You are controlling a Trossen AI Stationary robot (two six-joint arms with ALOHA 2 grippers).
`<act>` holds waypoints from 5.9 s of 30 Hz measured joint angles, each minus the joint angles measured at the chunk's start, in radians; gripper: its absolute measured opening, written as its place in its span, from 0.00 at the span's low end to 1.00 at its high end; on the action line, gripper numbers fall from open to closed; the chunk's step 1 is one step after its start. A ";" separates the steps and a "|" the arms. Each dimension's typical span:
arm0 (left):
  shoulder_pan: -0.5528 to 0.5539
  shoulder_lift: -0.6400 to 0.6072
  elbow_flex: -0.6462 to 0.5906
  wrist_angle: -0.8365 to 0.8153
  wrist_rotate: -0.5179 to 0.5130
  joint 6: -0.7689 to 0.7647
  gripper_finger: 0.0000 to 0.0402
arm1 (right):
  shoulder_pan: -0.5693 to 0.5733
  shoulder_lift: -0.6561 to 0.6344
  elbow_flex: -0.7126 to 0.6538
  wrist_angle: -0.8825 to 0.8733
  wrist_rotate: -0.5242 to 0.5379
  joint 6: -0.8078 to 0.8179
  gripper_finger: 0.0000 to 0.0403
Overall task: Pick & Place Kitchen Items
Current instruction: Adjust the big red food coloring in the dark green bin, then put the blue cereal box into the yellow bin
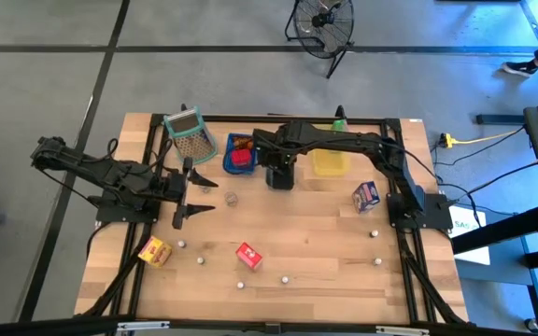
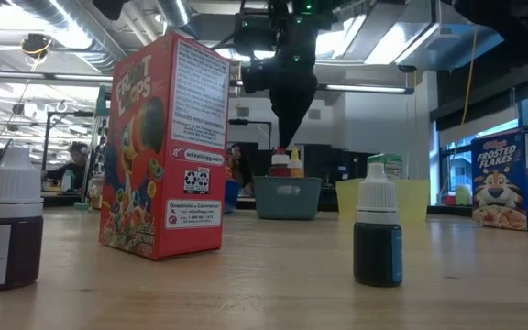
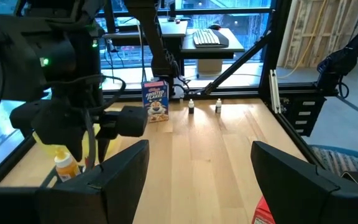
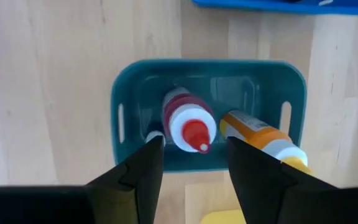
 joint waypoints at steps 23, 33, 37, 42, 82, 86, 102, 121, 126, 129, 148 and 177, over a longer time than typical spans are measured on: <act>0.000 0.000 0.000 0.000 0.000 0.000 0.69 | -0.004 0.008 0.000 0.012 0.001 0.014 0.43; 0.000 0.000 0.000 0.000 0.000 0.000 0.69 | -0.003 0.008 0.000 0.012 0.001 0.014 0.31; 0.000 0.000 0.000 0.000 0.000 0.000 0.69 | -0.003 0.008 0.000 0.025 0.001 0.014 0.27; 0.000 0.000 0.000 -0.001 0.000 0.000 0.69 | -0.003 0.008 0.000 0.028 0.002 0.008 0.23; 0.000 0.000 0.000 -0.001 0.000 0.000 0.69 | -0.006 0.007 0.000 0.029 0.043 -0.016 0.11; 0.000 0.000 0.000 -0.001 0.000 0.000 0.69 | -0.018 0.007 0.000 0.046 0.045 -0.019 0.11; 0.000 0.000 0.000 -0.001 0.000 0.000 0.69 | -0.068 0.007 0.000 0.080 0.021 -0.019 0.11; 0.000 0.000 0.000 -0.001 0.000 -0.001 0.69 | -0.096 0.007 0.000 0.092 0.027 -0.022 0.11; 0.000 0.000 0.000 -0.001 0.000 -0.001 0.69 | -0.110 0.007 0.000 0.093 0.001 -0.014 0.11; 0.000 0.000 0.000 -0.001 0.000 -0.001 0.69 | -0.113 0.007 0.000 0.095 0.000 -0.014 0.11; 0.000 0.000 0.000 0.000 0.000 -0.001 0.69 | -0.113 0.007 0.000 0.110 0.000 -0.012 0.11; 0.000 0.000 0.000 -0.008 0.000 0.000 0.69 | -0.079 0.007 0.000 0.116 0.113 -0.012 0.40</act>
